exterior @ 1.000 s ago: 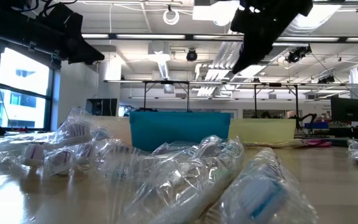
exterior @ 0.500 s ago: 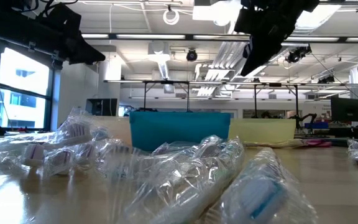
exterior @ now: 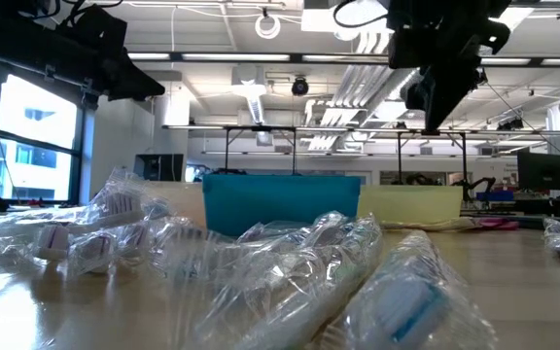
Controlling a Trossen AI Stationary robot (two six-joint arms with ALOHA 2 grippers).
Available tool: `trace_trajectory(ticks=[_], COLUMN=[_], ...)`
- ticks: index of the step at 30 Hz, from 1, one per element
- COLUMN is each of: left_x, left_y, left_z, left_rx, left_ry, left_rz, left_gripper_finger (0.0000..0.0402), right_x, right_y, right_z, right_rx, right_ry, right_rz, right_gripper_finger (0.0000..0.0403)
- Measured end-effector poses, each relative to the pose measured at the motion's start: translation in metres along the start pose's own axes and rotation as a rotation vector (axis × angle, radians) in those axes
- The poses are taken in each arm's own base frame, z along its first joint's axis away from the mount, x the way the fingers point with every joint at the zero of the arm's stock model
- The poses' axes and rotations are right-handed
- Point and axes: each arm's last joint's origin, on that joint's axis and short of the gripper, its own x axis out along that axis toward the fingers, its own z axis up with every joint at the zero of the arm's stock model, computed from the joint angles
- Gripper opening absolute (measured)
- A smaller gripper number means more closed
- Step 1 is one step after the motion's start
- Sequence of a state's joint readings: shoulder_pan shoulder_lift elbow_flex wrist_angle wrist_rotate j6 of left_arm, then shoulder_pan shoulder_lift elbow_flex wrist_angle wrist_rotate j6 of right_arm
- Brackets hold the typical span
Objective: Pick & Place Toothbrushes
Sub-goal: Put the violet toothbrush into the yellow bin
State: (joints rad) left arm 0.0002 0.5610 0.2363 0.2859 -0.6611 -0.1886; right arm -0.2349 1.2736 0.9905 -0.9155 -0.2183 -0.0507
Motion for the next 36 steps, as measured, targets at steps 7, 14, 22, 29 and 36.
trace_trajectory(ticks=[7,14,22,29,36], left_x=[0.0,0.0,0.0,0.0,0.0], left_y=[0.0,0.0,0.0,0.0,0.0], left_z=[0.0,0.0,0.0,0.0,-0.001], left_rx=[0.0,0.0,0.0,0.001,0.005], left_ry=[0.0,0.0,0.0,0.001,0.006], left_rz=[0.0,0.001,0.001,0.001,0.002], left_gripper_finger=[0.0,0.0,0.0,0.0,0.0], right_x=[0.0,0.0,0.009,0.016,0.018], right_y=[0.0,0.005,0.017,0.024,0.028], right_z=[-0.005,-0.013,-0.025,-0.029,-0.023], right_rx=[0.011,-0.026,0.04,0.02,0.021], right_ry=[0.046,0.134,0.228,0.24,0.166], right_rz=[-0.005,0.025,0.004,-0.136,-0.131], right_gripper_finger=[0.0002,0.0002,0.0002,0.0018,0.0101])
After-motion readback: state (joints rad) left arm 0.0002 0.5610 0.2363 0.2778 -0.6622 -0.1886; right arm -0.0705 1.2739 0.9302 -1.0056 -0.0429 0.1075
